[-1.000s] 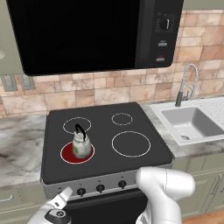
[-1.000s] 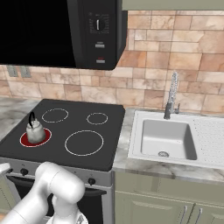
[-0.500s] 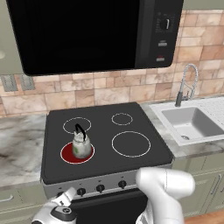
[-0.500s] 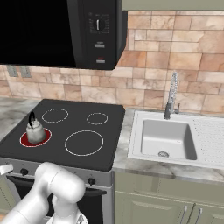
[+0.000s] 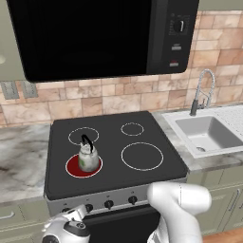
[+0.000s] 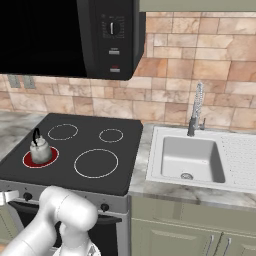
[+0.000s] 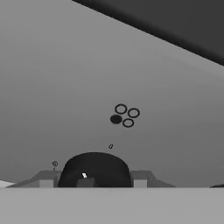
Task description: The kettle is done boiling. Turn off the stove, then wait for 300 timesteps before moving the kettle to the dining table.
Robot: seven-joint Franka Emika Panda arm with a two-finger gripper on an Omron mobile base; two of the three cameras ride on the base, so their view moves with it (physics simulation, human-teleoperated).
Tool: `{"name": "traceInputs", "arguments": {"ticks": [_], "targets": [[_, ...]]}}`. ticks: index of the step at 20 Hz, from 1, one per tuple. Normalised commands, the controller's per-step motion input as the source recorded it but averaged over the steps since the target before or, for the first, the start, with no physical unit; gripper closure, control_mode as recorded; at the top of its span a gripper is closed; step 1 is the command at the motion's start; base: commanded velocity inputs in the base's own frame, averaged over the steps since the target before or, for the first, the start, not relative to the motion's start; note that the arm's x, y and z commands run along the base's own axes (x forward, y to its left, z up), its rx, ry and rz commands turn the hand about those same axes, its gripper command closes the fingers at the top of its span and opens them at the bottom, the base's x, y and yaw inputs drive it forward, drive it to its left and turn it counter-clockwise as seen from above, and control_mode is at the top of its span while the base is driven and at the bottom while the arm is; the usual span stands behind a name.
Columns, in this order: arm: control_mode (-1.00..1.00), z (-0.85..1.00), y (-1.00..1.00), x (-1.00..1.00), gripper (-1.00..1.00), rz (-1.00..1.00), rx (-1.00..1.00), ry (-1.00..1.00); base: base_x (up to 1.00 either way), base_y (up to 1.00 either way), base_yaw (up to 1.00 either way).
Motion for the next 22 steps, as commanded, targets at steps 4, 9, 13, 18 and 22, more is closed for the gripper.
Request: {"name": "traceInputs", "arguments": {"ticks": [4, 9, 13, 18, 22], "targets": [[-1.00, -0.11, -0.05, -0.09, 1.00, -0.01, 0.20, 0.00, 0.00, 0.00, 0.00], [-1.00, -0.08, -0.02, -0.09, 1.00, -0.02, 0.19, 0.00, 0.00, 0.00, 0.00], [-1.00, -0.07, 0.00, -0.09, 1.00, -0.03, 0.17, 0.00, 0.00, 0.00, 0.00], [-1.00, -0.06, 0.00, -0.07, 1.00, -0.04, 0.16, 0.00, 0.00, 0.00, 0.00], [-1.00, -0.09, 0.00, -0.06, 1.00, -0.04, 0.15, 0.00, 0.00, 0.00, 0.00]]}}
